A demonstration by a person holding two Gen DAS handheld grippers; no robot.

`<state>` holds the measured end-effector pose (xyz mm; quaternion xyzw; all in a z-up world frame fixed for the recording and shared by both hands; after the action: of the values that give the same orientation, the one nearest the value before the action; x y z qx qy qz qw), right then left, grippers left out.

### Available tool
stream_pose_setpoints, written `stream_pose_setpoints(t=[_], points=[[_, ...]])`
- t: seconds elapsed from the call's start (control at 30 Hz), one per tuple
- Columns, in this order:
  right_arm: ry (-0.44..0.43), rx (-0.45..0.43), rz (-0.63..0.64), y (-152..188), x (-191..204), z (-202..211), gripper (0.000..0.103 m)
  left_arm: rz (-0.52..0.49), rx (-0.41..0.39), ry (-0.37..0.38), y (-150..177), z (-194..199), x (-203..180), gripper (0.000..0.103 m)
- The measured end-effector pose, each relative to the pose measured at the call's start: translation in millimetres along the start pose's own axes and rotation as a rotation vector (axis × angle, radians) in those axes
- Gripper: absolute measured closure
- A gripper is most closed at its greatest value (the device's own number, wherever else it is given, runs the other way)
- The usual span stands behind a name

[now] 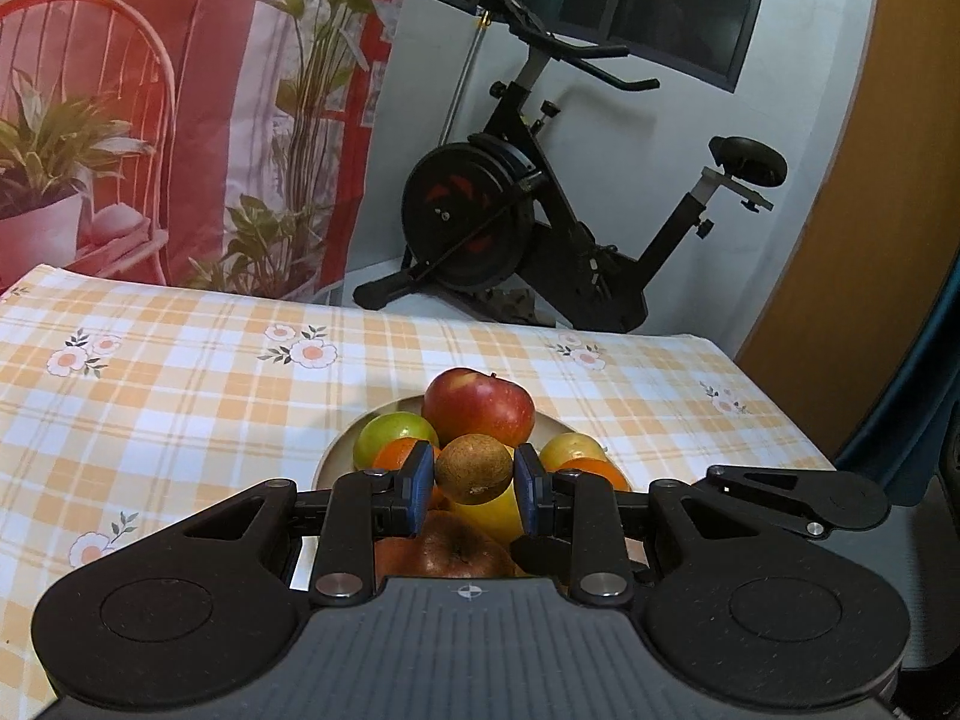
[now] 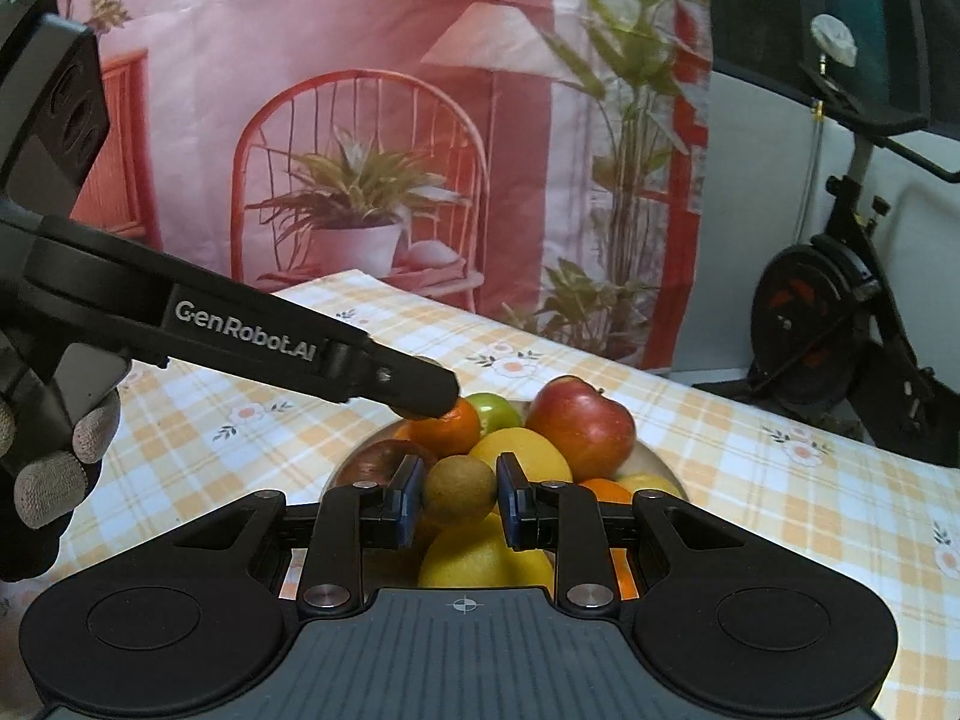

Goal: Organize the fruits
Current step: 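Carry the kiwi with both tools onto the plate and open them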

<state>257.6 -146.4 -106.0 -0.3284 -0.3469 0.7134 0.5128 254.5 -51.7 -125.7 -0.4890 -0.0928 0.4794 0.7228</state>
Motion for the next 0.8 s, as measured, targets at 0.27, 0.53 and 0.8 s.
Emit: stream_pose_setpoints(t=[0.27,0.53,0.8], points=[[0.008,0.01,0.003,1.2,-2.1,-7.4,0.079,0.022,0.023,0.006,-0.1,-8.2,7.9,0.073],[0.017,0.014,0.003,1.7,-3.9,-7.5,0.077,0.038,0.046,0.005,0.0,-12.3,12.6,0.073],[0.032,0.014,-0.003,2.6,-6.8,-1.3,0.077,0.048,0.034,0.0,-3.2,-5.6,13.0,0.073]])
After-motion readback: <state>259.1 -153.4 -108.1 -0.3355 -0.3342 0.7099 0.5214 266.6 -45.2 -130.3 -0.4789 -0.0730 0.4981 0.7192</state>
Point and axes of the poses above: each gripper's, at about its wrist camera, not at the fingertips, and z roughly against the way its jaws point, x to its left, y to its underside, the point moved 2 cm from there along -z, roughly the way its jaws point, and after that the axes turned 11 degrees about y, right-handed, at the moved point
